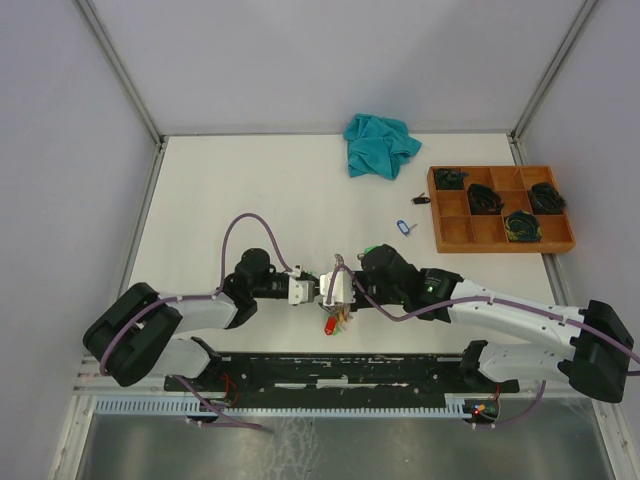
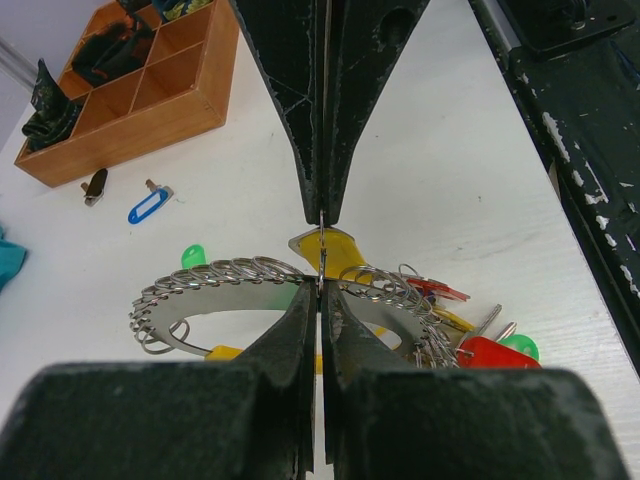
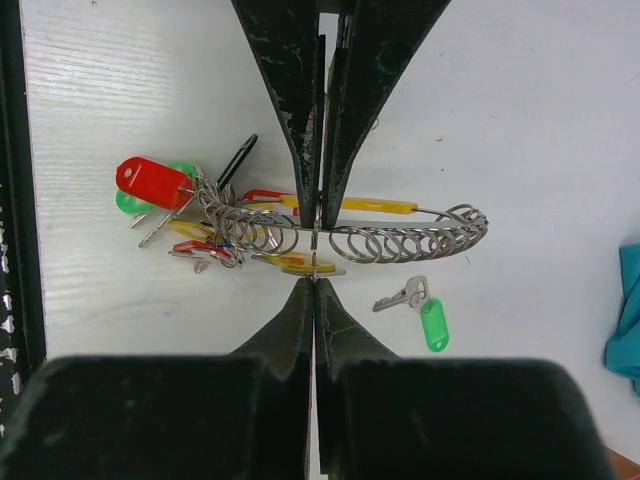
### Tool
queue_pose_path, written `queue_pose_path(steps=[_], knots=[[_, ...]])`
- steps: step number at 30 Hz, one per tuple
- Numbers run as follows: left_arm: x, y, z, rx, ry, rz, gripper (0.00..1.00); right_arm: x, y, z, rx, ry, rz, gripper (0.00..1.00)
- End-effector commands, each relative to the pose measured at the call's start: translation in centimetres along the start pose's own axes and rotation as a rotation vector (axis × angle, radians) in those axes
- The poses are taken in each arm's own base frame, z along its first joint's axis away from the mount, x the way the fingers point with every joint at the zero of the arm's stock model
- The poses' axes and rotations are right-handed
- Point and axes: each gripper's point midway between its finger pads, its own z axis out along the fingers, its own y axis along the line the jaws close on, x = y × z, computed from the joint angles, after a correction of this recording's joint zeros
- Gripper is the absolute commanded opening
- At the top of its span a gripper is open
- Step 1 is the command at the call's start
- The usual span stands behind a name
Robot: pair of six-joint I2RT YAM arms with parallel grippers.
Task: Put the keys on the keyring
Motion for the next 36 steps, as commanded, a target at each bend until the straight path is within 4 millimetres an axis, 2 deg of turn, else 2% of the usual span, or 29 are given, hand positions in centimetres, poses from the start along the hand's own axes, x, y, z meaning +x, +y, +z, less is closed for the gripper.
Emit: queue_pose_path(steps=[1, 16, 36], knots=[[-2.3, 1.4, 0.5, -0.003, -0.07, 0.048, 0.03, -2.6, -1.7, -0.3, 0.039, -0.07, -0.002, 0.01], [-2.4, 1.3, 0.5, 0.004, -0.077, 0.049, 0.03, -2.7, -1.5, -0.1, 0.025, -0.073, -0.001, 0.01], [-3.6, 1.2, 0.9, 0.013, -0.119, 0.039, 0.03, -3.5, -1.6, 0.4, 0.017, -0.097, 0.001, 0.01]])
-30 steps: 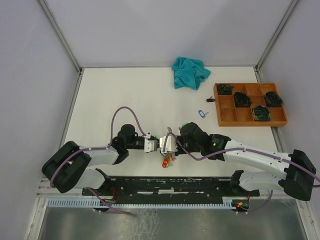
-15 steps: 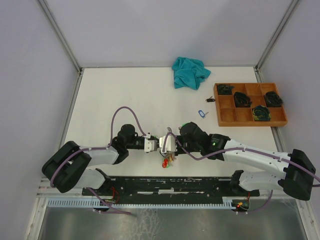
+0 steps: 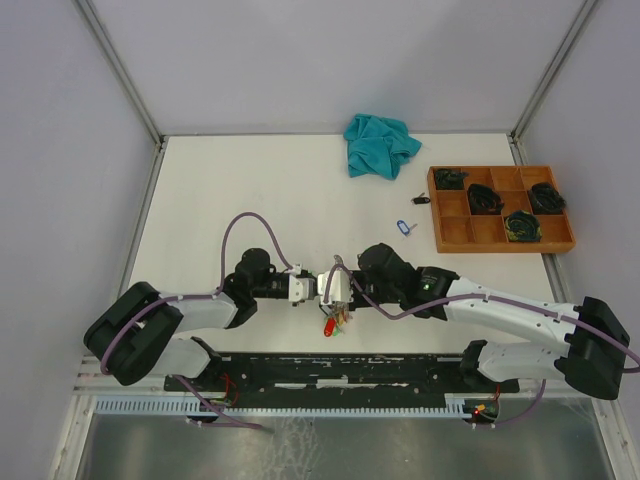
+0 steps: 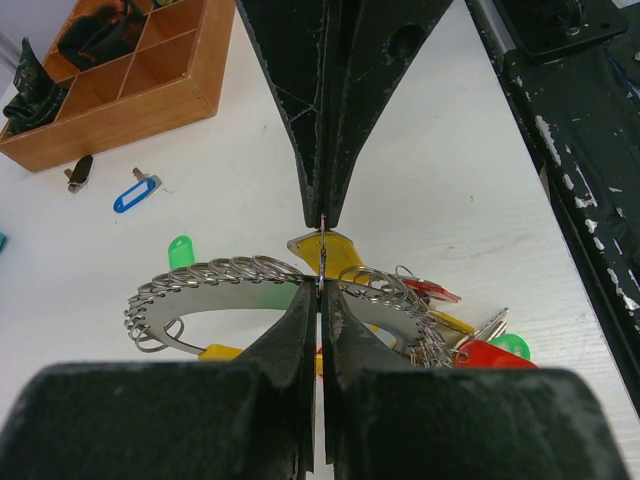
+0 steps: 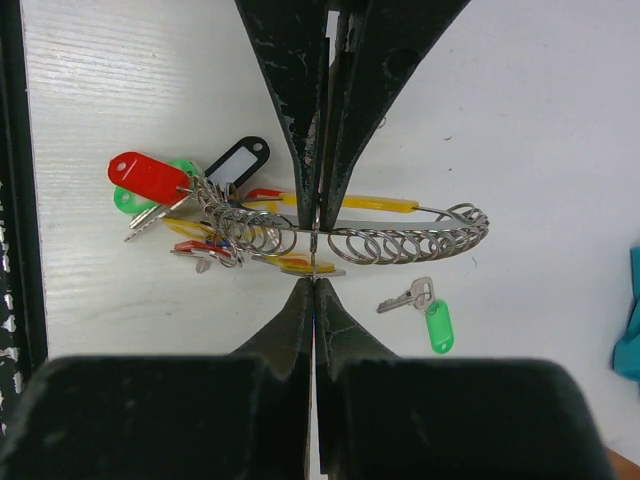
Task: Put the keys on the keyring
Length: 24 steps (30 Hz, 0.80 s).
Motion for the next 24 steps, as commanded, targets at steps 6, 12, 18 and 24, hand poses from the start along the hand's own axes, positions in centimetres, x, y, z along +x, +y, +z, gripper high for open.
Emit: queue_pose_path(steps=[6, 12, 18, 24], knots=[[-4.1, 1.3, 0.9, 0.005, -0.127, 0.081, 0.03, -4.1, -1.6, 0.2, 0.018, -0.13, 0.003, 0.01], [-4.1, 1.3, 0.9, 0.003, -0.128, 0.083, 0.03, -4.3, -1.7, 0.4, 0.023, -0.143, 0.01, 0.01], [-3.8, 1.4, 0.9, -0.001, -0.115, 0.075, 0.03, -4.7, -2.0, 0.1, 0.037, -0.153, 0.015, 0.01], [-3.2, 1.6, 1.0, -0.007, -0.079, 0.066, 0.03, -5.2, -2.3, 0.3, 0.03, -0.16, 0.006, 0.01]])
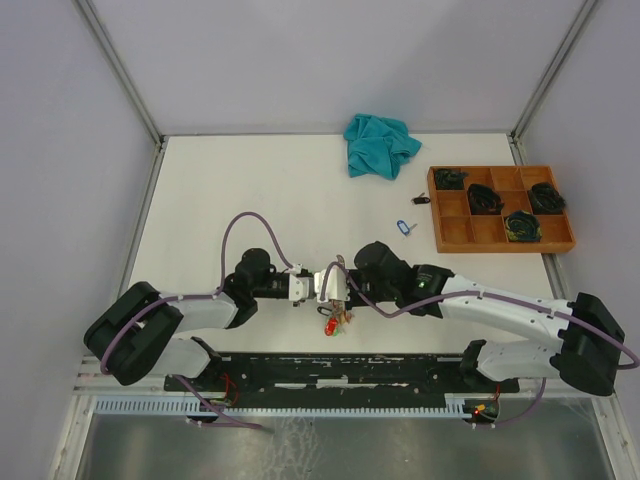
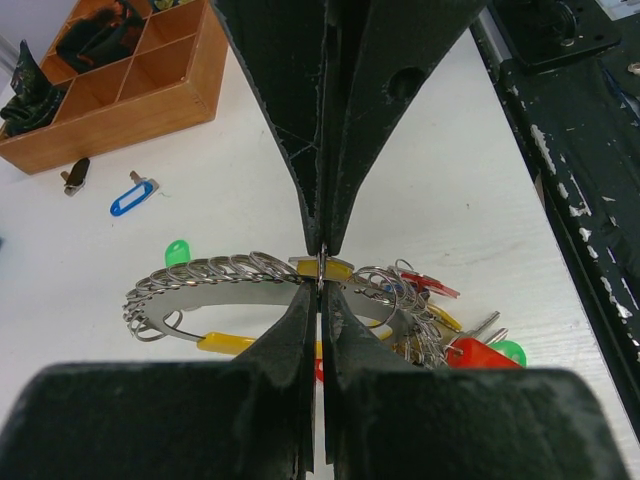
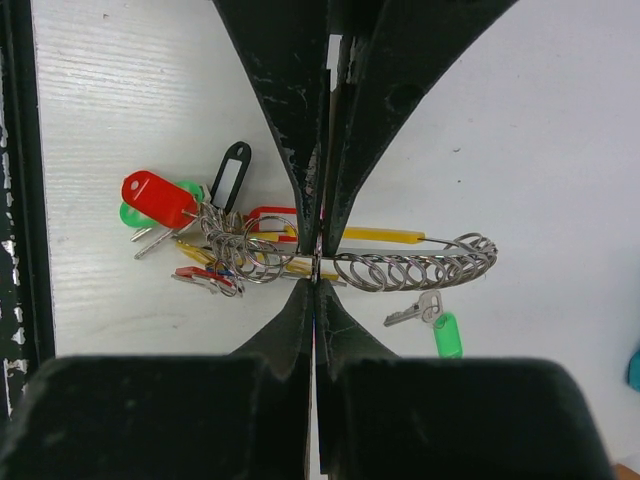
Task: Put the keys on the keyring
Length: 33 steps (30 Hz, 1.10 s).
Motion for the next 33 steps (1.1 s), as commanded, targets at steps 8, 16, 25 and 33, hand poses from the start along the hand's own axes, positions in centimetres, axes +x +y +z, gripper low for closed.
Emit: queue_pose_path(steps=[8, 16, 25, 33], knots=[[-2.4, 1.9, 0.6, -0.024, -0.028, 0.084, 0.03, -4.1, -2.1, -0.7, 0.035, -0.107, -0.012, 0.01], [-3.0, 1.7, 0.4, -0.041, -0.059, 0.093, 0.03, -3.1, -1.4, -1.1, 0.019, -0.081, 0.001, 0.15], [-3.1, 1.8, 0.3, -0.05, -0.066, 0.095, 0.03, -1.1, -1.5, -2.3, 0.05, -0.048, 0.045, 0.23], [-3.3, 1.7, 0.3, -0.045, -0.076, 0.094, 0.03, 0.0, -1.5, -2.3, 0.058, -0.059, 0.08, 0.27]])
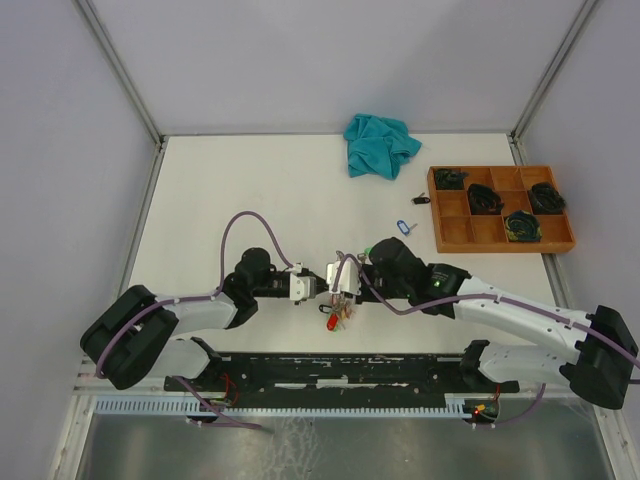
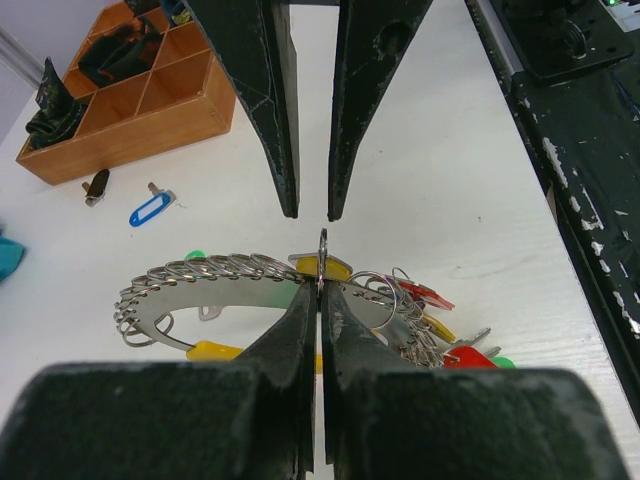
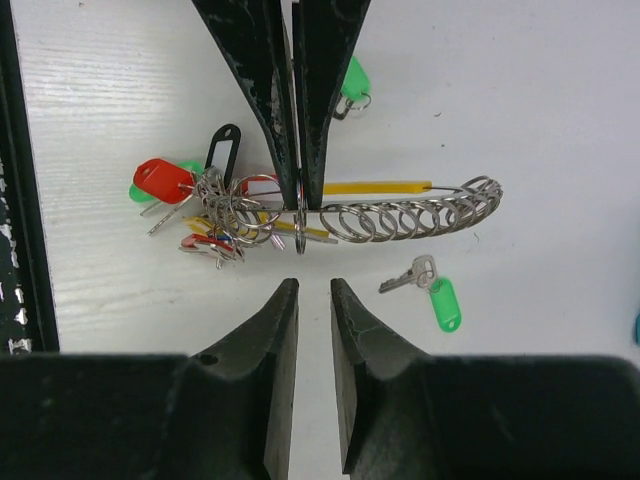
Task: Put the keys on the keyring
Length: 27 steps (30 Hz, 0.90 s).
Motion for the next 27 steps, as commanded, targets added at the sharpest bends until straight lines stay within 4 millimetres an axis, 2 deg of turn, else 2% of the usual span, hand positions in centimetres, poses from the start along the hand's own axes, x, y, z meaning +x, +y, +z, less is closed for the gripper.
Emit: queue_pose_path(steps=[1, 9, 17, 23, 26, 27], knots=[[-2.5, 1.1, 0.2, -0.022, -0.078, 0.074, 0.03, -1.0, -0.4, -0.1, 0.011, -0.053, 0.018, 0.27], [-2.7, 1.1, 0.3, -0.02, -0.083, 0.073, 0.03, -2.1, -0.4, 0.3, -0.007, -0.108, 0.017, 0.26], [-2.8, 1.1, 0.2, -0.018, -0.087, 0.071, 0.03, -2.2, -0.4, 0.7, -0.011, -0.111, 0.021, 0.25], [-2.9, 1.1, 0.3, -0.017, -0.089, 0.071, 0.03, -1.9, -0.5, 0.7, -0.003, -0.101, 0.023, 0.14], [-2.9, 1.1, 0.3, -0.017, -0.088, 0.069, 0.03, -2.2, -0.6, 0.6, 0.0, -0.109, 0.02, 0.02], [-2.8, 1.1, 0.3, -0.016, -0.086, 0.066, 0.03, -2.3, -0.7, 0.5, 0.003, -0.111, 0.022, 0.01]])
